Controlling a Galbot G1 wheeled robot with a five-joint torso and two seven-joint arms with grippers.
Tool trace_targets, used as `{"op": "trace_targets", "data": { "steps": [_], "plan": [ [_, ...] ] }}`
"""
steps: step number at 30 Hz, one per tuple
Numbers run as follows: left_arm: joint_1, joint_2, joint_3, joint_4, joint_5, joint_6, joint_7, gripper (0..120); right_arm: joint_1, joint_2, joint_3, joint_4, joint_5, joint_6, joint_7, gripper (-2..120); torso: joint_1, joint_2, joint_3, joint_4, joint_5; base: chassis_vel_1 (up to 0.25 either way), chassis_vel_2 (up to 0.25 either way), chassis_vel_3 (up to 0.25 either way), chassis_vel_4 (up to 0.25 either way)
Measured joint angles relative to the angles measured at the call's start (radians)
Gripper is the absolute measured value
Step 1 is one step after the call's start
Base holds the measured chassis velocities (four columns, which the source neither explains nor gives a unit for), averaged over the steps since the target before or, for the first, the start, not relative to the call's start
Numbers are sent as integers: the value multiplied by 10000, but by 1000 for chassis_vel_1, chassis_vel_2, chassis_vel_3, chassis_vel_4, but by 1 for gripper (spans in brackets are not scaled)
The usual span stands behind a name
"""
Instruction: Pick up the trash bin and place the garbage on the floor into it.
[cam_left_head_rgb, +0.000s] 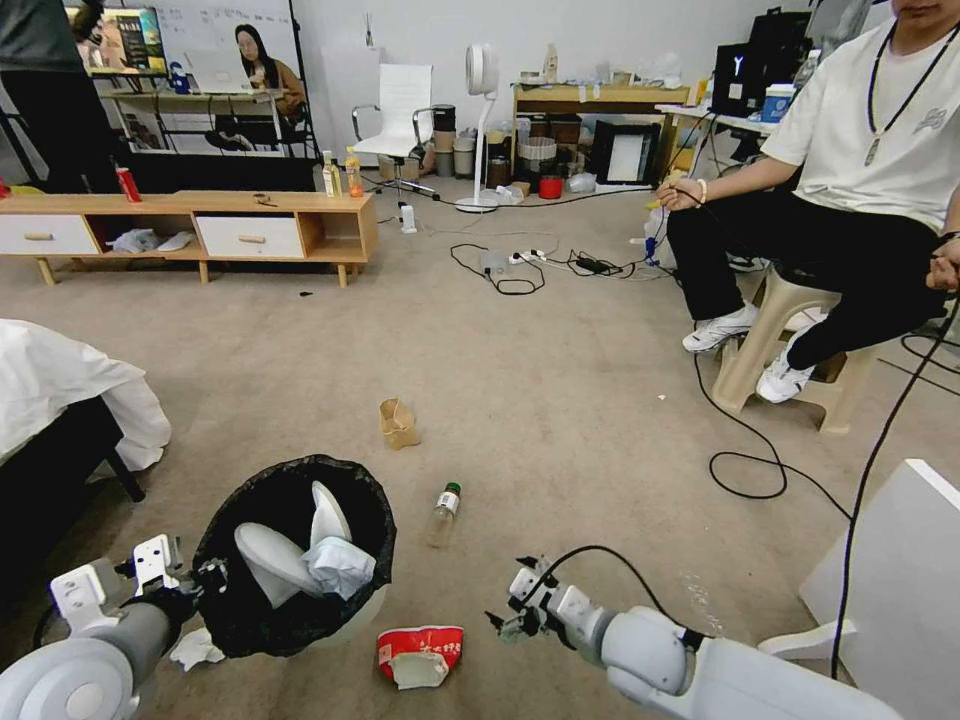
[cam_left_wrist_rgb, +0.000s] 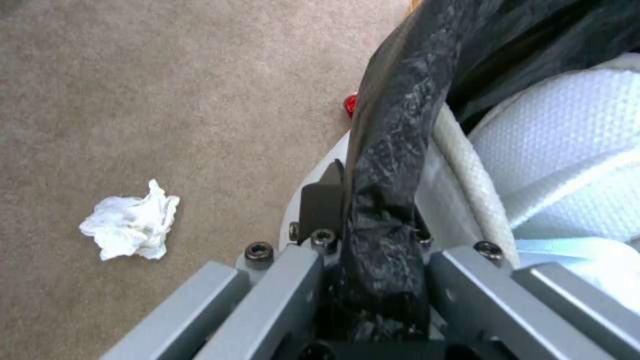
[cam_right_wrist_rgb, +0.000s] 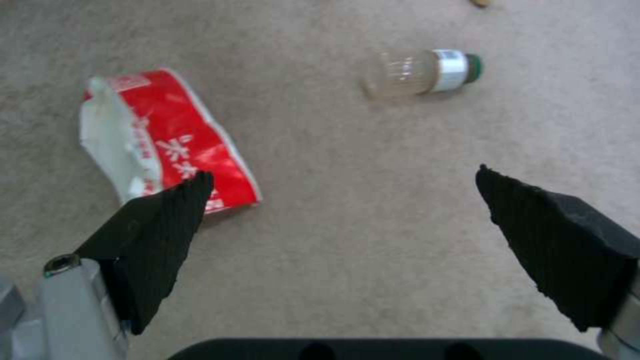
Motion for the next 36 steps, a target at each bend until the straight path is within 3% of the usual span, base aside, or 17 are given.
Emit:
{"op": "trace_targets", "data": {
  "steps": [15, 36],
  "plan": [
    [32, 13, -19, 26, 6, 0, -4, 2, 618, 1218, -1233, -1444, 39, 888, -21, 100, 0, 0, 0, 1, 0, 0, 0, 0, 0],
    [29, 18, 2, 85, 45, 0, 13, 2, 701, 2429, -2132, -2946, -51, 1351, -151, 100, -1, 2, -1, 1, 1, 0, 0, 0, 0]
  ]
}}
